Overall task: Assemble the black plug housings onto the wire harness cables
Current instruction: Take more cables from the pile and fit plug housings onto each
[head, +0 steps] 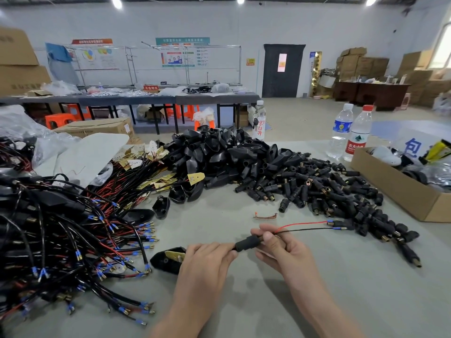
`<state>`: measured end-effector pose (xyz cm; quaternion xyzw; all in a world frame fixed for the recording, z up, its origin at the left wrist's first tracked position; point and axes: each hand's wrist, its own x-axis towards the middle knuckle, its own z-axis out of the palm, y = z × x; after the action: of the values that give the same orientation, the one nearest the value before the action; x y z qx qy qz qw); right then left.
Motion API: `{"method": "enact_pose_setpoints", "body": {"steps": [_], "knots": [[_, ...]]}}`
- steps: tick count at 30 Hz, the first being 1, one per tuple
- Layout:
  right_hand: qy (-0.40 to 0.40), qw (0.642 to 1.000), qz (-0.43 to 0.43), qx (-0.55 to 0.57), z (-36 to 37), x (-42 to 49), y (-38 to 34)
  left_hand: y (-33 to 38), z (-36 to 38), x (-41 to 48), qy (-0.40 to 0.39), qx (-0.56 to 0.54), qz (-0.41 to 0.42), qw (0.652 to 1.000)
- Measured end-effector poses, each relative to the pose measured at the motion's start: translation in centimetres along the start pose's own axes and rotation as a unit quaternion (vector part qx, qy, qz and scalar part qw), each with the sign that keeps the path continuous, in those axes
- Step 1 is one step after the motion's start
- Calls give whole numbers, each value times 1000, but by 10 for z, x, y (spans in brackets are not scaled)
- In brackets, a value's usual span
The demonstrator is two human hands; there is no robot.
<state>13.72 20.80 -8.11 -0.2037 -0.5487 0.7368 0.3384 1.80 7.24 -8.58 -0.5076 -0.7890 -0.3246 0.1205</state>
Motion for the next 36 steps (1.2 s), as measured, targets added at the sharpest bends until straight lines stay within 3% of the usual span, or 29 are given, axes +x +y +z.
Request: {"method": "enact_pose_setpoints", "body": {"steps": [8,17,21,36], "knots": [[22,999,5,-25,2,-1,0,9,2,0,-67,-16,19,997],[58,998,-3,-12,1,1,-2,9,-3,4,33,128,38,991],[71,997,-4,0,1,2,-4,8,-6,4,23,169,24,985],[135,990,-37,12,-2,4,-5,-8,-11,3,-4,130,-26,991]]}}
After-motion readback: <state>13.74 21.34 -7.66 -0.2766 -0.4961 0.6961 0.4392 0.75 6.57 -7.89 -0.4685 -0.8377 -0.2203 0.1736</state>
